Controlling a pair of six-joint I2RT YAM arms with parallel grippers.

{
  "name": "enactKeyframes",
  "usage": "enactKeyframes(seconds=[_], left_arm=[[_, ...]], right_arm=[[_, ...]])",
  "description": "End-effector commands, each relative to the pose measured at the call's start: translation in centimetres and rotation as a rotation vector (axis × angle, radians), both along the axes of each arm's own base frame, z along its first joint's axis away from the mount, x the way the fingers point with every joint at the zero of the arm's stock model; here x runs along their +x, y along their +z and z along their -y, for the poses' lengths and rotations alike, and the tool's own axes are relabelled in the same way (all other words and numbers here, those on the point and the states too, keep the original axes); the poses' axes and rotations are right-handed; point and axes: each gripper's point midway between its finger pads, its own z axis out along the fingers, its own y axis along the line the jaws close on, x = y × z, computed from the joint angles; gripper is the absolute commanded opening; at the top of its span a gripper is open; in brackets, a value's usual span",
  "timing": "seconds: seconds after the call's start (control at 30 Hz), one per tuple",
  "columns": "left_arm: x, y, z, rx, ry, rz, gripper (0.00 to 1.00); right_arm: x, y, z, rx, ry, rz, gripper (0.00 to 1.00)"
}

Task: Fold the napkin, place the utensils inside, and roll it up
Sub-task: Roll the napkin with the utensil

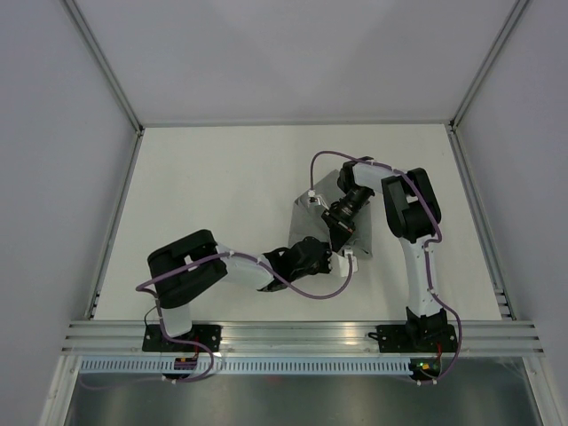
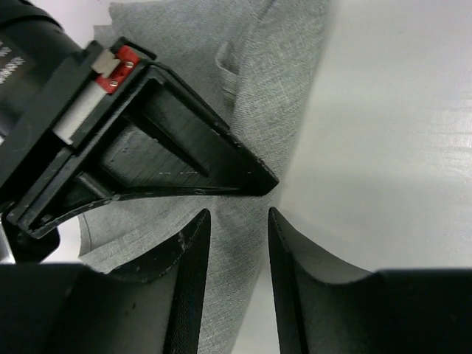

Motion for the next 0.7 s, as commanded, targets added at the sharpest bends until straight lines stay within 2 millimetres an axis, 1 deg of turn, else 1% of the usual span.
enactKeyframes(seconds=[0.0,0.07,0.1,0.2,0.23,0.3,0.4,0.5,0.67], left_arm=[[0.3,0.1,1.2,0.036,-0.061,0.055,0.43],[-0.2,-0.6,1.2,0.057,-0.084,0.03,0.43],[-0.2,-1.1,1.1,0.068,-0.085,0.025,0.43],[-0.1,-1.7,1.0,0.091,-0.089,0.028,0.43],[-0.1,-2.2,0.8,0.106,-0.089,0.024,0.44],[0.0,-2.2,1.0,0.105,-0.088,0.027,0.44],[0.3,-2.7,1.0,0.11,-0.078,0.013,0.45],[0.3,-3.9,0.7,0.138,-0.079,-0.03,0.45],[-0.7,-5.4,0.5,0.172,-0.101,-0.125,0.45]], right_arm=[[1.7,-5.2,2.5,-0.101,0.109,0.122,0.14],[1.6,-5.4,2.6,-0.11,0.109,0.115,0.14],[1.7,-5.4,2.7,-0.111,0.108,0.117,0.14],[1.8,-5.5,2.7,-0.109,0.107,0.107,0.14],[1.7,-5.6,2.8,-0.11,0.108,0.1,0.13],[1.7,-5.7,2.8,-0.107,0.109,0.095,0.13],[1.5,-5.8,2.8,-0.107,0.112,0.088,0.13],[1.4,-5.8,2.9,-0.108,0.117,0.082,0.13],[1.4,-5.6,3.0,-0.107,0.119,0.077,0.13]])
